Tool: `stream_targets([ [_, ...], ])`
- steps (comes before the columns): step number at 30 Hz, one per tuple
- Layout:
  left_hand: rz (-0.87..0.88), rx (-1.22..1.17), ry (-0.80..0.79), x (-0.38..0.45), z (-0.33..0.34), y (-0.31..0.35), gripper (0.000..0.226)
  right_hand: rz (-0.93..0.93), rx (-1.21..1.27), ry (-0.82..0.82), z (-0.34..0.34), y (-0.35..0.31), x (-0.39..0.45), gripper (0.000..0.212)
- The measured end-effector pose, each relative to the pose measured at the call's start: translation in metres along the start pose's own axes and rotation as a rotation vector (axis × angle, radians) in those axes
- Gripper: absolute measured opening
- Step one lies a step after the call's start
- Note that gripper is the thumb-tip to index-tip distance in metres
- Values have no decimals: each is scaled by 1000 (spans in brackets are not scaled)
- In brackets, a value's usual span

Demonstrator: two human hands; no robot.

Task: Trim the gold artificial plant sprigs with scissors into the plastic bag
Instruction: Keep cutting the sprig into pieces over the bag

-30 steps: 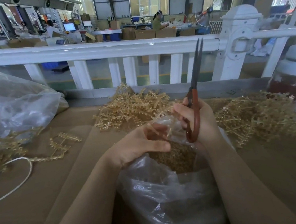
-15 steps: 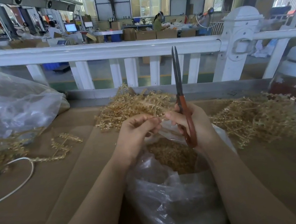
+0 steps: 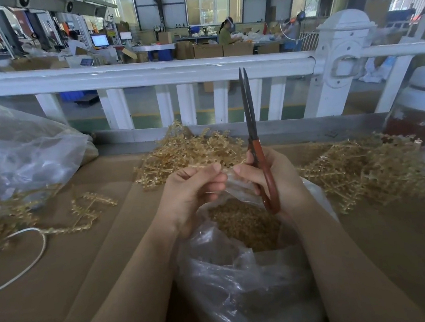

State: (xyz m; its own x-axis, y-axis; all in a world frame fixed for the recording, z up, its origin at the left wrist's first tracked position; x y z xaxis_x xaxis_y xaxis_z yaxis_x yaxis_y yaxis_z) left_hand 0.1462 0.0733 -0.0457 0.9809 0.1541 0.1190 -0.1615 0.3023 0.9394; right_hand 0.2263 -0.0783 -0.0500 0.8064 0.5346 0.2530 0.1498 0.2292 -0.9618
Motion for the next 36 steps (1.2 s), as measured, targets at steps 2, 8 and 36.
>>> stream_targets([
  [2, -1, 9, 2, 0, 1, 0, 13, -6, 12, -8, -1, -1, -1, 29],
  [8, 16, 0, 30, 2, 1, -4, 21, 2, 8, -83, -2, 0, -1, 35],
  [36, -16, -32, 41, 7, -2, -14, 16, -22, -502, 63, -2, 3, 3, 38],
])
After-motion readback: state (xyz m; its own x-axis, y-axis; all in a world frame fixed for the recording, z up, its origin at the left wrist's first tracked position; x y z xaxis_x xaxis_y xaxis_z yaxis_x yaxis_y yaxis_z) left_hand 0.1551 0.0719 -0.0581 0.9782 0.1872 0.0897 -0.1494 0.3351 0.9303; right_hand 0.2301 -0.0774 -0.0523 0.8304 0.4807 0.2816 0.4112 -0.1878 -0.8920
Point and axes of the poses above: each hand's wrist, its own x-axis towards the middle knuckle, its own z-axis out of the palm, y = z × x, the point moved 3 cm from there along x, towards the middle knuckle, and after that the axes turned 7 degrees about -y, right-handed, at the moved point
